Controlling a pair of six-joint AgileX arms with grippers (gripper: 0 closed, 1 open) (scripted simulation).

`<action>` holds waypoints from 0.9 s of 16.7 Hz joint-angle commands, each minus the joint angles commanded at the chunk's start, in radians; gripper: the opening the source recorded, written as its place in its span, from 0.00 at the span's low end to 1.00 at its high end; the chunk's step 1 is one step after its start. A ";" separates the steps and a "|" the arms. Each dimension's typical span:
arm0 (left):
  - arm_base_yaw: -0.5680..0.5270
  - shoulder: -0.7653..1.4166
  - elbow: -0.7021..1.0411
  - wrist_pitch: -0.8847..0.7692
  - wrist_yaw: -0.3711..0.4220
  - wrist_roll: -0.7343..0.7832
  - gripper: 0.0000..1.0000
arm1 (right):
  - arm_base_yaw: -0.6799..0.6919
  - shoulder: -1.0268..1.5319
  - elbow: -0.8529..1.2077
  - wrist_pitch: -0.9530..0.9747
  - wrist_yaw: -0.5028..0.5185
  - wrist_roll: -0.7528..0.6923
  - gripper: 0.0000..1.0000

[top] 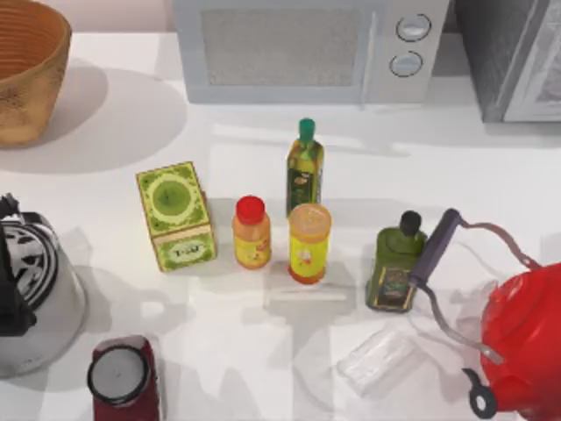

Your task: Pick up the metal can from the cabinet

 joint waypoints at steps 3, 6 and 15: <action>0.000 0.000 0.000 0.000 0.000 0.000 1.00 | -0.016 0.210 0.086 0.164 -0.078 -0.002 0.00; 0.000 0.000 0.000 0.000 0.000 0.000 1.00 | -0.037 0.470 0.182 0.357 -0.176 -0.004 0.00; 0.000 0.000 0.000 0.000 0.000 0.000 1.00 | -0.105 1.381 0.471 0.981 -0.526 -0.002 0.00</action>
